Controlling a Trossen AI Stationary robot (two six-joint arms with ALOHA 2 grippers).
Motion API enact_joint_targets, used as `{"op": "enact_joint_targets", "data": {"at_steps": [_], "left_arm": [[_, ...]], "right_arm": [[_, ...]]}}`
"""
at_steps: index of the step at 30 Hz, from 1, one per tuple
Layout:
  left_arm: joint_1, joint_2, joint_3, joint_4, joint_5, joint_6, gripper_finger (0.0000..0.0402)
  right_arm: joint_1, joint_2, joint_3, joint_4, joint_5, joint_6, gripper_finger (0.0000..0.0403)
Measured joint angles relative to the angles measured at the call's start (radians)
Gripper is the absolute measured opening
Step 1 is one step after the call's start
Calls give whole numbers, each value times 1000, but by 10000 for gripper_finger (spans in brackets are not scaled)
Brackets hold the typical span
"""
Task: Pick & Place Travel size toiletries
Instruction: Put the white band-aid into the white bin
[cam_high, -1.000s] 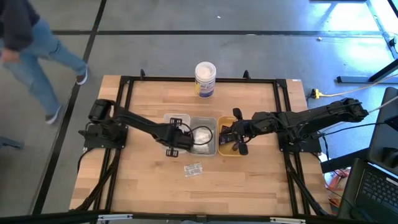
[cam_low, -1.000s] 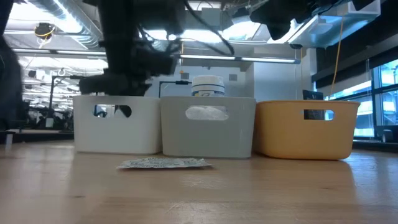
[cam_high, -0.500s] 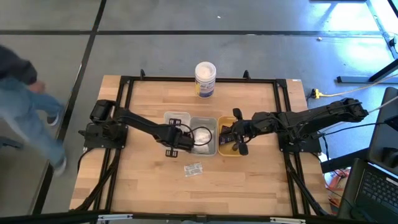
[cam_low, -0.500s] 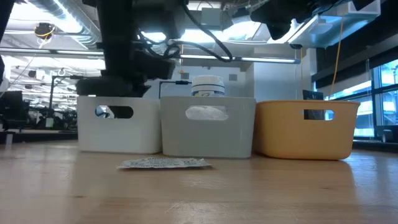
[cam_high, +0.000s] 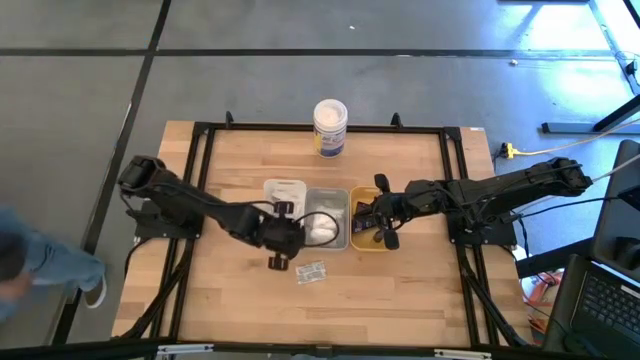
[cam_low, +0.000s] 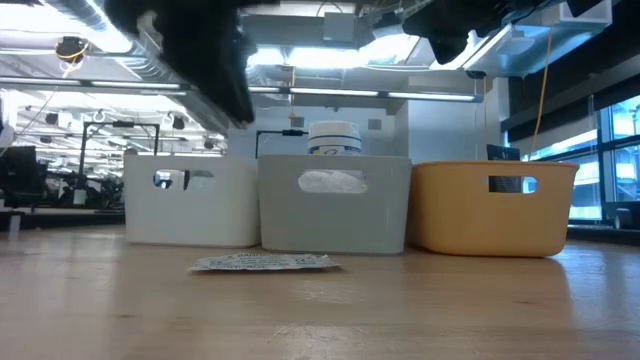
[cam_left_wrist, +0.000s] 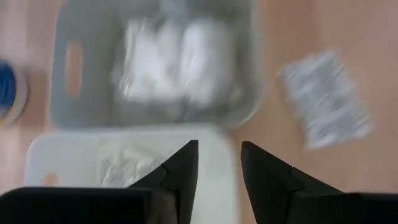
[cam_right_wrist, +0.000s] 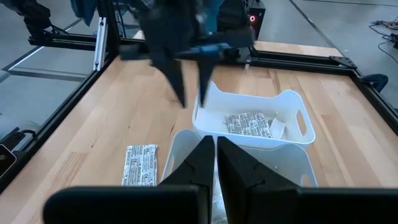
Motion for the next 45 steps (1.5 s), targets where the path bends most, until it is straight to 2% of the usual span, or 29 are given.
{"op": "enact_joint_targets", "data": {"at_steps": [7,13,19,26,35,45], "left_arm": [[-76,0,0,176,9,-78,122],[-124,35,0,245,7,-78,125],[-147,103,0,337,3,-78,120],[-151,235,0,465,3,-78,123],[-157,326,0,470,6,-79,108],[-162,346,0,437,50,-96,103]], "right_arm": [[0,0,0,1,0,2,22],[0,0,0,1,0,2,22],[0,0,0,0,0,2,22],[0,0,0,1,0,2,22],[0,0,0,0,0,1,22],[0,0,0,0,0,4,22]]}}
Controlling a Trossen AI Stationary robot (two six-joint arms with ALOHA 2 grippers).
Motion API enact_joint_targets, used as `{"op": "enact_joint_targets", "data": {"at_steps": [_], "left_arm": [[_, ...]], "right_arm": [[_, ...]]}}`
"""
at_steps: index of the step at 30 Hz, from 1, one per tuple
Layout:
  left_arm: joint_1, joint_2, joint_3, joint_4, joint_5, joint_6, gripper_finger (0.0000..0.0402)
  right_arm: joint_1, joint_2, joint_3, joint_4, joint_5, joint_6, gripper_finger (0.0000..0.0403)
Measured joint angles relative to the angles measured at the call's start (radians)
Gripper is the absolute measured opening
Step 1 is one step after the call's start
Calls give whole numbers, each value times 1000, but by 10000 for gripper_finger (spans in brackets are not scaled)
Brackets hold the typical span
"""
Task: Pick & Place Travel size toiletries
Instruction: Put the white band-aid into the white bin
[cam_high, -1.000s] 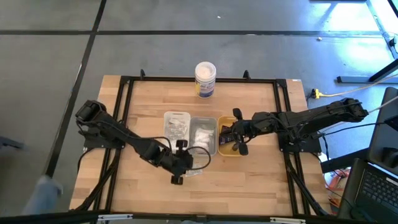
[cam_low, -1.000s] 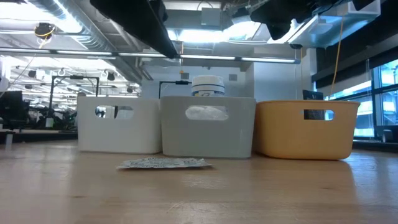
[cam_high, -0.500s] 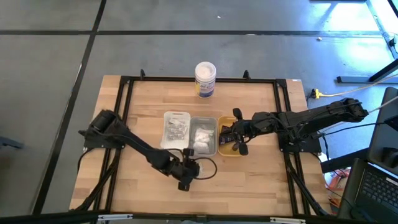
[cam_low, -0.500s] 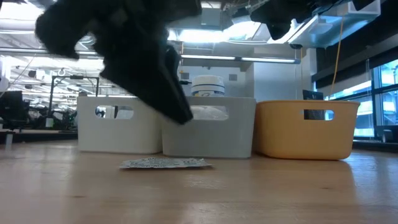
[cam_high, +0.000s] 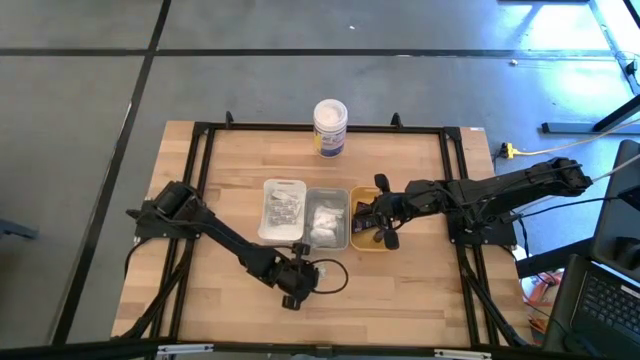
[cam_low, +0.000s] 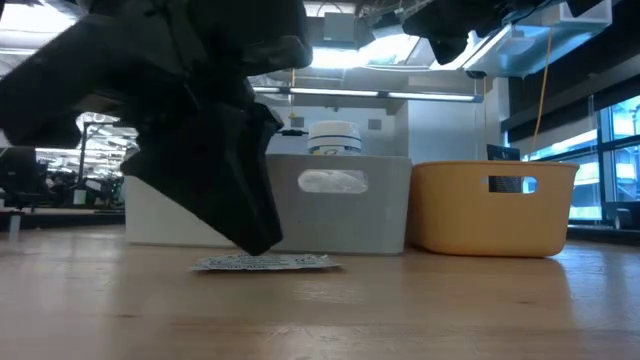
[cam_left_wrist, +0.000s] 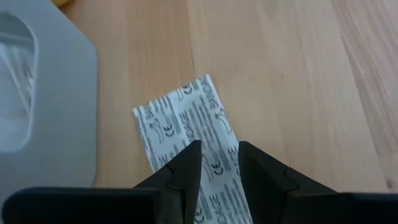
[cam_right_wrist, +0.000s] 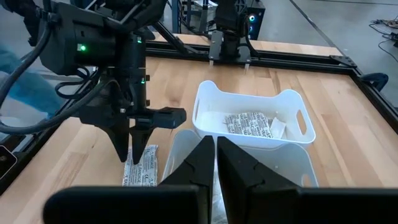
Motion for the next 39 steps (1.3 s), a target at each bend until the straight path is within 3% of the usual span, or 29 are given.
{"op": "enact_joint_targets", "data": {"at_steps": [6,23,29,39], "left_arm": [[-1,19,0,-22,-4,-25,101],[-89,50,3,-7,137,-104,97],[-113,27,0,-6,108,-89,96],[-112,-124,-4,-70,17,-47,95]], "right_arm": [[0,0,0,0,0,3,22],[0,0,0,0,0,5,22],[0,0,0,4,0,5,22],[2,0,0,16,-3,18,22]]}}
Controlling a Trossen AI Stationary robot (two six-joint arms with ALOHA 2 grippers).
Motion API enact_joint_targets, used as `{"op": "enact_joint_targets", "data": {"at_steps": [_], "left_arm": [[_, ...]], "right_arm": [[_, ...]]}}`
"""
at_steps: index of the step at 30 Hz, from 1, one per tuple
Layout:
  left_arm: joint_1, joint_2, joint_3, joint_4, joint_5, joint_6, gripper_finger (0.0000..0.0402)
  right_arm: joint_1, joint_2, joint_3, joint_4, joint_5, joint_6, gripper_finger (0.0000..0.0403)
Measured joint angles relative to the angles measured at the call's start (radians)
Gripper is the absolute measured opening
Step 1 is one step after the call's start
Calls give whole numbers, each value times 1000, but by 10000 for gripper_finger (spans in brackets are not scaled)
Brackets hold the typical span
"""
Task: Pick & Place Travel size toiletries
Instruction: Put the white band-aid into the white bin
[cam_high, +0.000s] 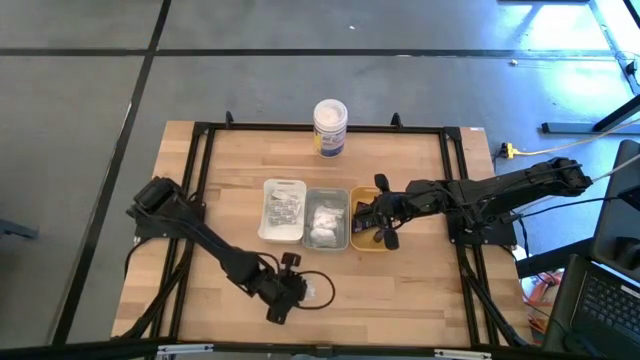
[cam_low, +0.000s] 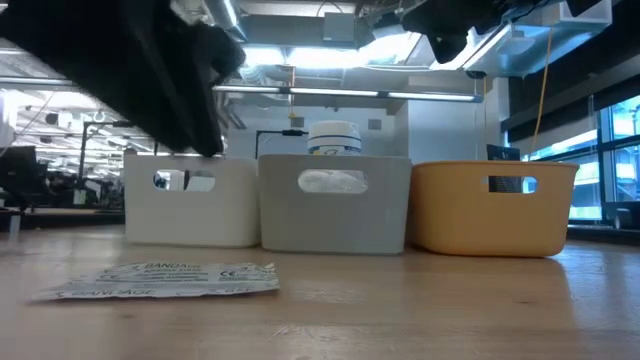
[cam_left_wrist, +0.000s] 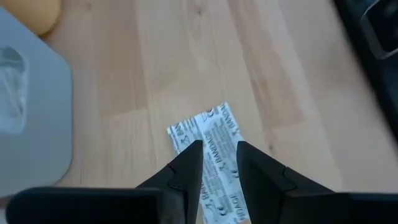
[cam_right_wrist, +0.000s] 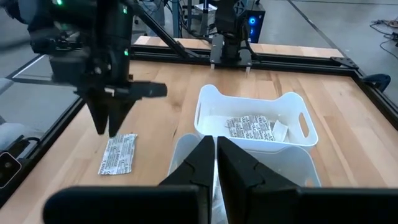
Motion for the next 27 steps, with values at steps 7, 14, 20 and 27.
{"op": "enact_joint_targets", "data": {"at_steps": [7,14,20,27], "left_arm": [[-21,-15,2,-56,22,-114,100],[-34,-13,3,-19,53,-119,128],[-26,-13,3,-18,-20,-177,203],[-11,47,5,-19,-48,-224,239]], "right_arm": [[2,0,0,0,0,2,22],[2,0,0,1,0,2,22],[2,0,0,1,0,2,22],[2,0,0,0,0,26,22]]}}
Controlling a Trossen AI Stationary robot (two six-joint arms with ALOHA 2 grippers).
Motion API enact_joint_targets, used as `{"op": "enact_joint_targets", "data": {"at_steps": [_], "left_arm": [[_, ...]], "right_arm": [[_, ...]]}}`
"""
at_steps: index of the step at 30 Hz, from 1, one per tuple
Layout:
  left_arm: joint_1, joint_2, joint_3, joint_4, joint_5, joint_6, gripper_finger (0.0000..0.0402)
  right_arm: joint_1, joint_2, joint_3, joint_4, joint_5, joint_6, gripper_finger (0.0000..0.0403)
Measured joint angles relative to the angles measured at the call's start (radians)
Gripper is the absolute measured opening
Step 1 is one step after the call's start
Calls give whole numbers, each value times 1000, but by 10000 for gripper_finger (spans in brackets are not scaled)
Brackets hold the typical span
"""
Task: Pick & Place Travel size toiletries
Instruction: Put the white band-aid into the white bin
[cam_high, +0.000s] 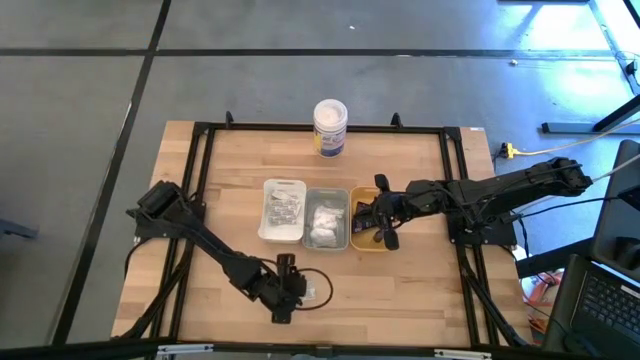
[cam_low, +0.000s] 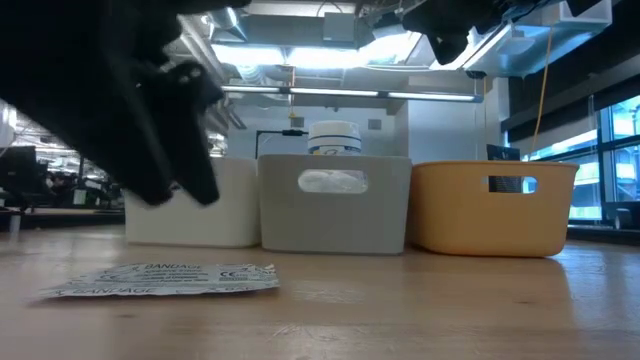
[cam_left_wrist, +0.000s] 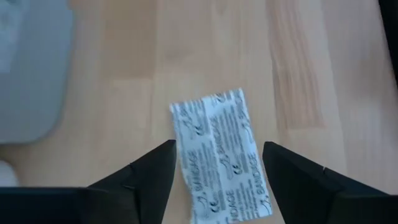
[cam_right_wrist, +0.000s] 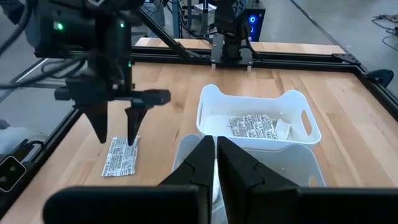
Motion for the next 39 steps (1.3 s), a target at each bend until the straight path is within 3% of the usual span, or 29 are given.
{"op": "enact_joint_targets", "data": {"at_steps": [27,39], "left_arm": [[13,86,3,-72,5,-72,238],[13,111,3,-62,37,-81,164]], "right_arm": [[0,0,0,0,0,1,22],[0,0,0,0,0,0,22]]}}
